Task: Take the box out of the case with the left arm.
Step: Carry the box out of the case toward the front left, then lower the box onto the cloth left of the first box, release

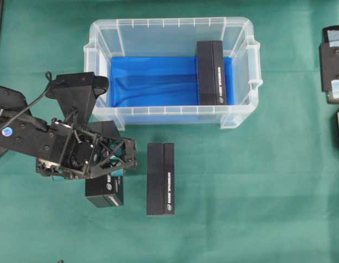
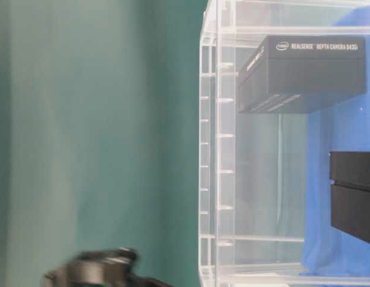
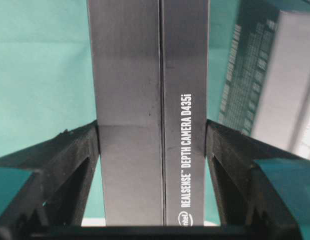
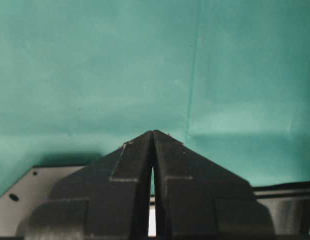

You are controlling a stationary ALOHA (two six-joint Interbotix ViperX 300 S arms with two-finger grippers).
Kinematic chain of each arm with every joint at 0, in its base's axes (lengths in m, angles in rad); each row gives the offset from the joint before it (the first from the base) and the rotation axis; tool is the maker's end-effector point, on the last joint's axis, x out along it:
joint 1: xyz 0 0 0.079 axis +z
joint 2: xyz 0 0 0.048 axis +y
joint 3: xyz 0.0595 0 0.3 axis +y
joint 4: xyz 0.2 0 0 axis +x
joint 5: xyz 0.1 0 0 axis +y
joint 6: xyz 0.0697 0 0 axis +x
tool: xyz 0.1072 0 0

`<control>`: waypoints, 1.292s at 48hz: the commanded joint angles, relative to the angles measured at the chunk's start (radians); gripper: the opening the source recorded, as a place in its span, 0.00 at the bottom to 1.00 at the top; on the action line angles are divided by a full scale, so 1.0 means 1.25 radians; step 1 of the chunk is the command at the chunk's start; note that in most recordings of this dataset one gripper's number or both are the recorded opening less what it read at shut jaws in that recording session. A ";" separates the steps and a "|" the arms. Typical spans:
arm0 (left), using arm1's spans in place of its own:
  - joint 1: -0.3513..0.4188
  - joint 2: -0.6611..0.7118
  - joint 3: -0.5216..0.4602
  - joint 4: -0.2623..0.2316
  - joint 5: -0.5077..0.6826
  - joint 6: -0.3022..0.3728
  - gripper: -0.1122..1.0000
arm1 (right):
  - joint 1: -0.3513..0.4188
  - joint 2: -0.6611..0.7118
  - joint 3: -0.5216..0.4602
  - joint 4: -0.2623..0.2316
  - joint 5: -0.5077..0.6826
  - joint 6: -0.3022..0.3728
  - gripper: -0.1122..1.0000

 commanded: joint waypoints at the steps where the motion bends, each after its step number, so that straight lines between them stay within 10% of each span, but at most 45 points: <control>1: -0.001 -0.015 0.007 0.004 -0.021 -0.001 0.65 | 0.000 0.001 -0.009 -0.002 -0.004 -0.001 0.10; 17: -0.023 0.069 0.079 -0.015 -0.191 -0.001 0.65 | 0.000 0.001 -0.009 -0.009 -0.004 -0.002 0.10; 62: -0.050 0.074 0.086 -0.042 -0.269 0.044 0.67 | 0.000 0.000 -0.009 -0.010 -0.004 -0.002 0.10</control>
